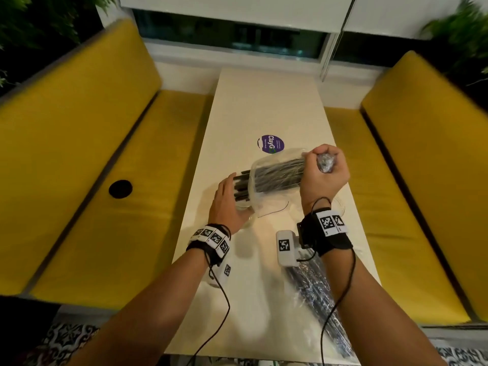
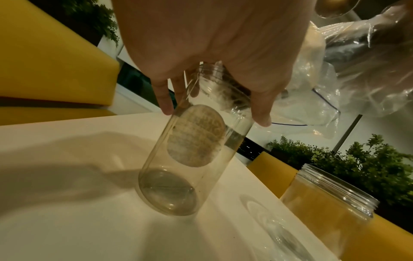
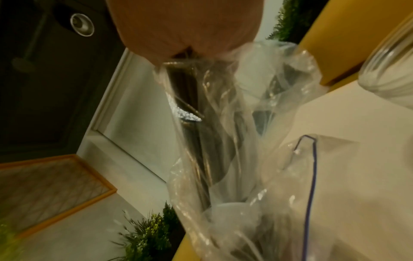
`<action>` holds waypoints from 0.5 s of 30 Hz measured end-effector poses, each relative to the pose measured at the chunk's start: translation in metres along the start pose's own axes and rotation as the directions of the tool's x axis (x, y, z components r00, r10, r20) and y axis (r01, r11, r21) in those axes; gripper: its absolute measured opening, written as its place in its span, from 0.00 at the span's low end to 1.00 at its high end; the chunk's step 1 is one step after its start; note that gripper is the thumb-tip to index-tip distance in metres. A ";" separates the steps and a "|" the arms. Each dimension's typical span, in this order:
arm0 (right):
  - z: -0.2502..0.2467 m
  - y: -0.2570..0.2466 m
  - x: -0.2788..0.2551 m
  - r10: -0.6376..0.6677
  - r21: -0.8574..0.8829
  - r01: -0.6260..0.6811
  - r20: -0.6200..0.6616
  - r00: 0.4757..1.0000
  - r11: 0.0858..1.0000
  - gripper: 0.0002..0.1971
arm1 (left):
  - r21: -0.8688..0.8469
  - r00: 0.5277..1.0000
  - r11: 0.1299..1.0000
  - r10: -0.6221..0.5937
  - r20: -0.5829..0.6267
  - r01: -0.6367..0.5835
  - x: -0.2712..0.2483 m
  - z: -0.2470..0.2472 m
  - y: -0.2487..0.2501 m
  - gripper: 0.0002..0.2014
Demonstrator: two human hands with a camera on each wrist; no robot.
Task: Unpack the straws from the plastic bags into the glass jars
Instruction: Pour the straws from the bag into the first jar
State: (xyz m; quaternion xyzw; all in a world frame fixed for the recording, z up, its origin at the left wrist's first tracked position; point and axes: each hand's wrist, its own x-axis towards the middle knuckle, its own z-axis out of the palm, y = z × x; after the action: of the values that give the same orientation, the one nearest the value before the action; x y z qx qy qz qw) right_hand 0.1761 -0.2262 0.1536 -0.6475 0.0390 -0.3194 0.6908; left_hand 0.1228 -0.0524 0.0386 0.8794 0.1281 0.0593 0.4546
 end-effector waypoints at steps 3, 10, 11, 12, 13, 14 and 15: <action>0.001 -0.002 0.007 -0.003 -0.053 0.006 0.056 0.998 0.999 0.07 | -0.016 1.000 1.000 0.000 -0.002 0.000 0.002 -0.002 0.001 0.61; 0.002 0.000 0.022 0.028 -0.052 -0.022 0.127 0.991 0.998 0.06 | -0.036 0.999 0.999 0.031 -0.007 -0.031 0.004 -0.005 0.003 0.53; 0.004 0.000 0.025 0.036 -0.059 -0.027 0.143 0.989 0.998 0.06 | -0.039 0.999 0.999 0.035 -0.010 -0.035 0.004 -0.006 0.003 0.52; 0.006 -0.002 0.028 0.041 -0.064 -0.031 0.159 0.986 0.997 0.06 | -0.040 0.999 0.999 0.037 -0.011 -0.037 0.004 -0.005 0.003 0.51; 0.008 -0.003 0.030 0.044 -0.067 -0.033 0.177 0.983 0.997 0.07 | -0.039 0.999 0.999 0.035 -0.010 -0.035 0.004 -0.005 0.003 0.50; 0.009 -0.004 0.033 0.046 -0.068 -0.033 0.194 0.980 0.997 0.08 | -0.039 0.999 0.999 0.030 -0.011 -0.030 0.004 -0.004 0.003 0.50; 0.010 -0.004 0.036 0.050 -0.072 -0.036 0.210 0.976 0.997 0.09 | -0.040 1.000 0.999 0.027 -0.014 -0.028 0.004 -0.004 0.004 0.49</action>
State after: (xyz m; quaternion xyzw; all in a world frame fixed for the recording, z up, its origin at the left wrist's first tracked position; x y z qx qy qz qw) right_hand 0.2083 -0.2351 0.1717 -0.6998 -0.0100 -0.2323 0.6755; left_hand 0.1260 -0.0502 0.0436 0.8713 0.1179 0.0740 0.4707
